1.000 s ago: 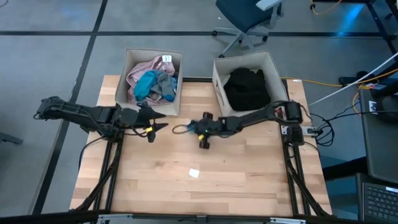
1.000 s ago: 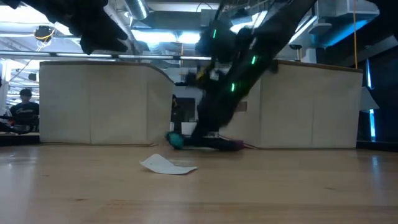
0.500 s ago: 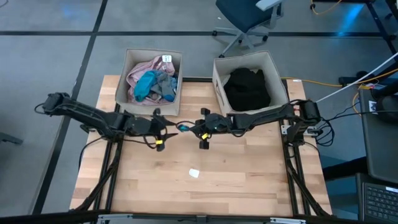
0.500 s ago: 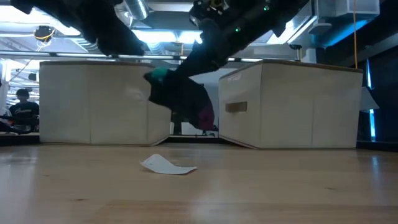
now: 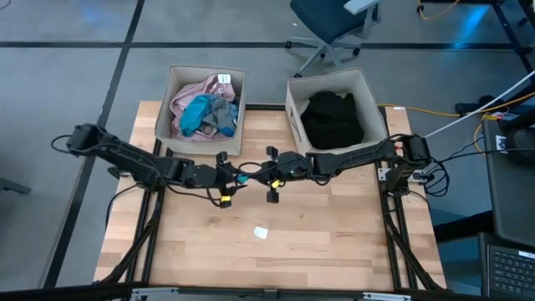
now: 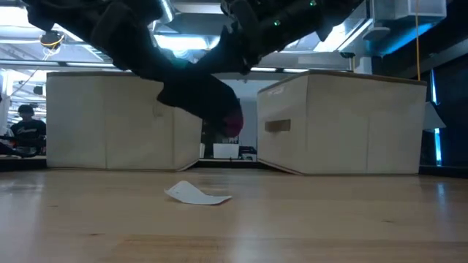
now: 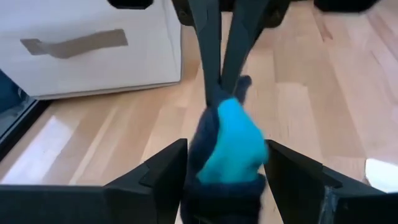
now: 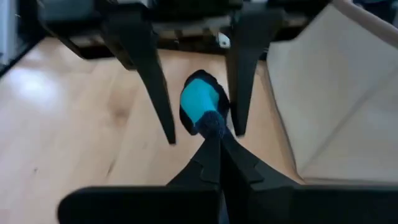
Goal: Sort clothes
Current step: Put the dark blue sock into the left brown laundry organizer
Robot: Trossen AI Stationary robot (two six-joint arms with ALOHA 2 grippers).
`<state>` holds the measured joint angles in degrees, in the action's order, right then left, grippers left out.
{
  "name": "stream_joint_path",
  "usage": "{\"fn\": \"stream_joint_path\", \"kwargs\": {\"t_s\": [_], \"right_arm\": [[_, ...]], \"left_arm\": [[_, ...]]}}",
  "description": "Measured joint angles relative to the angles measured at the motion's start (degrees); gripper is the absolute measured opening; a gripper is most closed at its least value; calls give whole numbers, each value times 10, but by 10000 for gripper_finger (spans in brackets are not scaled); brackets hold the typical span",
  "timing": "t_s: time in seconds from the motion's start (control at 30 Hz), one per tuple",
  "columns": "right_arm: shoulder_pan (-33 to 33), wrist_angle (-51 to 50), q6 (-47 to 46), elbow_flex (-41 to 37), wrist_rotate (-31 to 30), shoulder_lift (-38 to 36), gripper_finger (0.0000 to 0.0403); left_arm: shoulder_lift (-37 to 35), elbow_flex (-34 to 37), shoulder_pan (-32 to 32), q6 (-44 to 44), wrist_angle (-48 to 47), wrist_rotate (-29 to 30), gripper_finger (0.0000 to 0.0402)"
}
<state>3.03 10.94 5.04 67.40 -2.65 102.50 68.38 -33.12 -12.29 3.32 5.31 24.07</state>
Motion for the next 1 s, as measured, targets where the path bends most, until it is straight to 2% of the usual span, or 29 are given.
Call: {"fn": "stream_joint_path", "kwargs": {"t_s": [0.13,0.37,0.43,0.6,0.67,0.8,0.9,1.0], "right_arm": [[0,25,2,0,35,0,4],[0,59,-39,0,43,17,13],[0,71,-47,0,43,17,35],[-1,67,-46,0,42,7,130],[-1,33,-45,0,43,-17,171],[-1,-42,-25,1,18,-72,234],[-1,-67,-18,1,1,-84,263],[-1,-63,-18,0,2,-73,278]], "left_arm": [[9,0,0,-18,12,-1,167],[-5,-7,0,-32,14,-1,40],[-9,-7,0,-48,13,2,12],[-40,-11,0,-64,-18,40,8],[-69,-32,0,-74,-66,78,4],[-138,-79,4,-131,-132,219,7],[-189,-94,33,-218,-104,315,4],[-226,-95,103,-300,-54,349,5]]}}
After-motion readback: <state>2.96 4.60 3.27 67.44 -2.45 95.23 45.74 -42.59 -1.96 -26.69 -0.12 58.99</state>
